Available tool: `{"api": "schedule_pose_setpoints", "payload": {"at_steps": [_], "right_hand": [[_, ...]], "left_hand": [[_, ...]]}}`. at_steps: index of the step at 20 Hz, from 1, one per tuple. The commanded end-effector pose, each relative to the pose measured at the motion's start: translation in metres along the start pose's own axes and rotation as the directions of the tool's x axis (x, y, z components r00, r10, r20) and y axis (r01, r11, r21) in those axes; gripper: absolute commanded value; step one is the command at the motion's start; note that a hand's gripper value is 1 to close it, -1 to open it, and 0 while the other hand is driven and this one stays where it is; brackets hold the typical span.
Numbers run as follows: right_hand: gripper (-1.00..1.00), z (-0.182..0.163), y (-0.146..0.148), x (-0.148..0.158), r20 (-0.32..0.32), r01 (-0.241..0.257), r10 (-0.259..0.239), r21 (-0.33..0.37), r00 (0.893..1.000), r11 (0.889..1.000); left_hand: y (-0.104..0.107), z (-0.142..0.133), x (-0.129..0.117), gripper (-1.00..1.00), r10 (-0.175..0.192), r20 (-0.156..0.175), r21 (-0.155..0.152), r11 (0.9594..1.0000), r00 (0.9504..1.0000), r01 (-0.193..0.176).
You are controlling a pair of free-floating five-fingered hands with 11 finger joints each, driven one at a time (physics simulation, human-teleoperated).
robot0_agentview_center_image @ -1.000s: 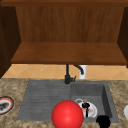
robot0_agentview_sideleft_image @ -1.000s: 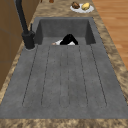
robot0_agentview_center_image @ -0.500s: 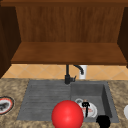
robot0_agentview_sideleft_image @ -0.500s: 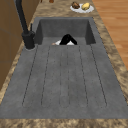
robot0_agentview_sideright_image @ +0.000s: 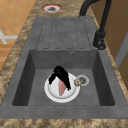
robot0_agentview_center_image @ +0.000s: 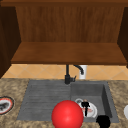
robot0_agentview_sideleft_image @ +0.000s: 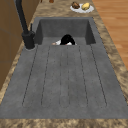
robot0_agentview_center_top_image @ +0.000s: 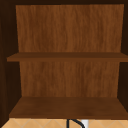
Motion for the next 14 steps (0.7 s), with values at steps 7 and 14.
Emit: {"api": "schedule_pose_setpoints", "payload": {"at_steps": [7, 14], "right_hand": [[0.00, 0.000, 0.000, 0.000, 0.000, 0.000, 0.000, 0.000, 1.000, 1.000], [0.00, 0.000, 0.000, 0.000, 0.000, 0.000, 0.000, 0.000, 1.000, 1.000]], "left_hand": [[-0.042, 0.002, 0.029, 1.00, -0.250, 0.032, -0.046, 0.9668, 0.9677, 0.251], [-0.046, -0.006, 0.047, 1.00, -0.450, 0.060, -0.017, 0.8920, 0.8909, 0.452]]}}
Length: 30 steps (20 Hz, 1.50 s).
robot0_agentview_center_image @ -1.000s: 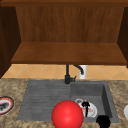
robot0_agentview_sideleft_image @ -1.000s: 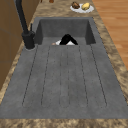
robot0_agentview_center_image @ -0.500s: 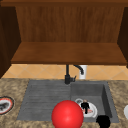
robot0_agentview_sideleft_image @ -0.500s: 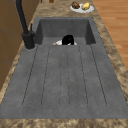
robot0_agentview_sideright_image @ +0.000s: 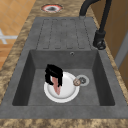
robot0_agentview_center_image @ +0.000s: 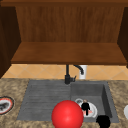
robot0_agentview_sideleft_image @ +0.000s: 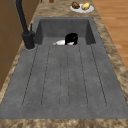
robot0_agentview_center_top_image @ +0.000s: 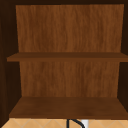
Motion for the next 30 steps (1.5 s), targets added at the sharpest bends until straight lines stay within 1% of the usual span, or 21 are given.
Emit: {"api": "schedule_pose_setpoints", "payload": {"at_steps": [1, 2, 3, 4, 5, 6, 7, 8, 9, 11, 16, 17, 18, 20, 21, 22, 23, 24, 26, 29, 30], "right_hand": [[0.00, 0.000, 0.000, 0.000, 0.000, 0.000, 0.000, 0.000, 1.000, 1.000], [0.00, 0.000, 0.000, 0.000, 0.000, 0.000, 0.000, 0.000, 1.000, 1.000], [0.00, 0.000, 0.000, 0.000, 0.000, 0.000, 0.000, 0.000, 1.000, 1.000], [0.00, 0.000, 0.000, 0.000, 0.000, 0.000, 0.000, 0.000, 1.000, 1.000], [0.00, 0.000, 0.000, 0.000, 0.000, 0.000, 0.000, 0.000, 1.000, 1.000], [0.00, 0.000, 0.000, 0.000, 0.000, 0.000, 0.000, 0.000, 1.000, 1.000], [0.00, 0.000, 0.000, 0.000, 0.000, 0.000, 0.000, 0.000, 1.000, 1.000], [0.00, 0.000, 0.000, 0.000, 0.000, 0.000, 0.000, 0.000, 1.000, 1.000], [0.00, 0.000, 0.000, 0.000, 0.000, 0.000, 0.000, 0.000, 1.000, 1.000], [0.00, 0.000, 0.000, 0.000, 0.000, 0.000, 0.000, 0.000, 1.000, 1.000], [0.00, 0.000, 0.000, 0.000, 0.000, 0.000, 0.000, 0.000, 1.000, 1.000], [0.00, 0.000, 0.000, 0.000, 0.000, 0.000, 0.000, 0.000, 1.000, 1.000], [0.00, 0.000, 0.000, 0.000, 0.000, 0.000, 0.000, 0.000, 1.000, 1.000], [0.00, 0.000, 0.000, 0.000, 0.000, 0.000, 0.000, 0.000, 1.000, 1.000], [0.00, 0.000, 0.000, 0.000, 0.000, 0.000, 0.000, 0.000, 1.000, 1.000], [0.00, 0.000, 0.000, 0.000, 0.000, 0.000, 0.000, 0.000, 1.000, 1.000], [0.00, 0.000, 0.000, 0.000, 0.000, 0.000, 0.000, 0.000, 1.000, 1.000], [0.00, 0.000, 0.000, 0.000, 0.000, 0.000, 0.000, 0.000, 1.000, 1.000], [0.00, 0.000, 0.000, 0.000, 0.000, 0.000, 0.000, 0.000, 1.000, 1.000], [0.00, 0.000, 0.000, 0.000, 0.000, 0.000, 0.000, 0.000, 1.000, 1.000], [0.00, 0.000, 0.000, 0.000, 0.000, 0.000, 0.000, 0.000, 1.000, 1.000]], "left_hand": [[-0.004, -0.001, 0.009, 1.00, -0.064, 0.075, -0.035, 0.9971, 0.9951, 0.067], [-0.001, -0.003, 0.009, 1.00, -0.099, 0.094, -0.024, 0.9946, 0.9907, 0.101], [0.002, -0.004, 0.007, 1.00, -0.121, 0.105, -0.022, 0.9920, 0.9871, 0.124], [0.002, -0.005, 0.012, 1.00, -0.109, 0.090, 0.011, 0.9940, 0.9900, 0.109], [0.005, -0.007, 0.013, 1.00, -0.107, 0.091, -0.007, 0.9941, 0.9901, 0.108], [0.012, -0.009, 0.016, 1.00, -0.115, 0.106, -0.016, 0.9930, 0.9878, 0.117], [0.016, -0.009, 0.017, 1.00, -0.115, 0.110, -0.020, 0.9929, 0.9873, 0.117], [0.022, -0.009, 0.018, 1.00, -0.104, 0.121, -0.027, 0.9938, 0.9873, 0.108], [0.026, -0.009, 0.020, 1.00, -0.099, 0.123, -0.032, 0.9941, 0.9875, 0.104], [0.034, -0.011, 0.026, 1.00, -0.092, 0.114, -0.041, 0.9944, 0.9892, 0.097], [0.043, -0.011, 0.032, 1.00, -0.088, 0.104, -0.022, 0.9956, 0.9906, 0.091], [0.043, -0.010, 0.032, -1.00, -0.094, 0.106, -0.019, 0.9952, 0.9900, 0.096], [0.042, -0.011, 0.032, -1.00, -0.109, 0.096, -0.009, 0.9938, 0.9894, 0.110], [0.039, -0.010, 0.044, -1.00, -0.147, 0.079, -0.028, 0.9883, 0.9859, 0.150], [0.034, -0.008, 0.052, -1.00, -0.161, 0.059, -0.029, 0.9862, 0.9852, 0.163], [0.026, -0.005, 0.058, -1.00, -0.174, 0.047, -0.020, 0.9844, 0.9837, 0.175], [0.020, -0.001, 0.062, -1.00, -0.187, 0.052, -0.013, 0.9822, 0.9811, 0.187], [0.014, 0.002, 0.063, -1.00, -0.193, 0.034, -0.004, 0.9811, 0.9806, 0.193], [0.006, 0.005, 0.069, -1.00, -0.203, 0.010, -0.005, 0.9792, 0.9791, 0.203], [-0.014, 0.016, 0.072, -1.00, -0.218, -0.003, -0.009, 0.9759, 0.9760, 0.218], [-0.020, 0.018, 0.067, -1.00, -0.224, -0.002, -0.006, 0.9745, 0.9745, 0.224]]}}
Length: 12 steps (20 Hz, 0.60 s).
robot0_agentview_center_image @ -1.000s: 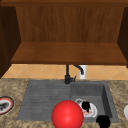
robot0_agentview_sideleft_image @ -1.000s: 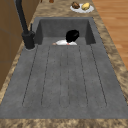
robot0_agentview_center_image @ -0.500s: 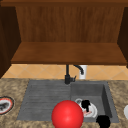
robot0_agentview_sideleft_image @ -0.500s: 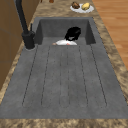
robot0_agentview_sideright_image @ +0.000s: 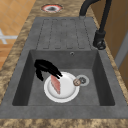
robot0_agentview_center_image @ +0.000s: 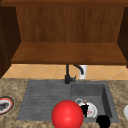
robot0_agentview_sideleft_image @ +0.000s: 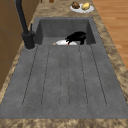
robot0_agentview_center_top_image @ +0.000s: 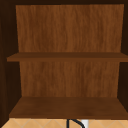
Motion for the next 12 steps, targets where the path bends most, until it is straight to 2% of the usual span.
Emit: {"api": "schedule_pose_setpoints", "payload": {"at_steps": [1, 4, 8, 9, 10, 12], "right_hand": [[0.00, 0.000, 0.000, 0.000, 0.000, 0.000, 0.000, 0.000, 1.000, 1.000], [0.00, 0.000, 0.000, 0.000, 0.000, 0.000, 0.000, 0.000, 1.000, 1.000], [0.00, 0.000, 0.000, 0.000, 0.000, 0.000, 0.000, 0.000, 1.000, 1.000], [0.00, 0.000, 0.000, 0.000, 0.000, 0.000, 0.000, 0.000, 1.000, 1.000], [0.00, 0.000, 0.000, 0.000, 0.000, 0.000, 0.000, 0.000, 1.000, 1.000], [0.00, 0.000, 0.000, 0.000, 0.000, 0.000, 0.000, 0.000, 1.000, 1.000]], "left_hand": [[-0.024, 0.014, 0.000, -1.00, -0.053, -0.041, 0.016, 0.9984, 0.9977, 0.054], [-0.038, 0.018, -0.012, -1.00, -0.053, -0.041, 0.012, 0.9985, 0.9978, 0.054], [-0.039, 0.024, -0.044, -1.00, -0.003, -0.043, 0.000, 1.0000, 0.9991, 0.003], [-0.037, 0.025, -0.049, -1.00, 0.015, -0.045, 0.005, 0.9999, 0.9989, -0.015], [-0.035, 0.025, -0.054, -1.00, 0.050, -0.046, 0.013, 0.9987, 0.9977, -0.050], [-0.034, 0.026, -0.061, -1.00, 0.101, -0.046, 0.023, 0.9948, 0.9939, -0.100]]}}
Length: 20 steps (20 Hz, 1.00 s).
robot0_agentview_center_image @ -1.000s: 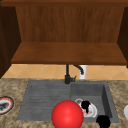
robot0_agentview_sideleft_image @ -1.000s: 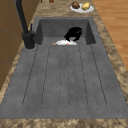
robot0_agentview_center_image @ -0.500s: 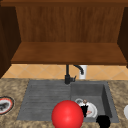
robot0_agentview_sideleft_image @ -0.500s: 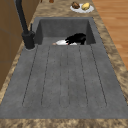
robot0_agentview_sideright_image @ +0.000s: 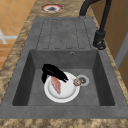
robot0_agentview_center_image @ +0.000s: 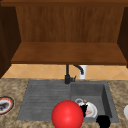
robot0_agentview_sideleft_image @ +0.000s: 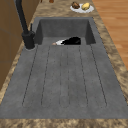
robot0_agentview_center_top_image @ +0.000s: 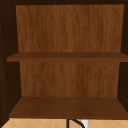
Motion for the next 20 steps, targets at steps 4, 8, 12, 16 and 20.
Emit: {"api": "schedule_pose_setpoints", "payload": {"at_steps": [4, 8, 12, 16, 20], "right_hand": [[0.00, 0.000, 0.000, 0.000, 0.000, 0.000, 0.000, 0.000, 1.000, 1.000], [0.00, 0.000, 0.000, 0.000, 0.000, 0.000, 0.000, 0.000, 1.000, 1.000], [0.00, 0.000, 0.000, 0.000, 0.000, 0.000, 0.000, 0.000, 1.000, 1.000], [0.00, 0.000, 0.000, 0.000, 0.000, 0.000, 0.000, 0.000, 1.000, 1.000], [0.00, 0.000, 0.000, 0.000, 0.000, 0.000, 0.000, 0.000, 1.000, 1.000]], "left_hand": [[-0.004, 0.007, -0.028, -1.00, 0.090, -0.039, 0.039, 0.9953, 0.9951, -0.089], [-0.020, 0.010, -0.025, -1.00, 0.123, -0.021, 0.053, 0.9912, 0.9922, -0.121], [-0.022, 0.011, -0.024, -1.00, 0.086, 0.006, 0.041, 0.9954, 0.9963, -0.086], [-0.020, 0.011, -0.020, -1.00, 0.072, 0.025, 0.039, 0.9966, 0.9971, -0.073], [-0.008, 0.020, -0.015, 1.00, 0.178, 0.046, 0.050, 0.9823, 0.9830, -0.180]]}}
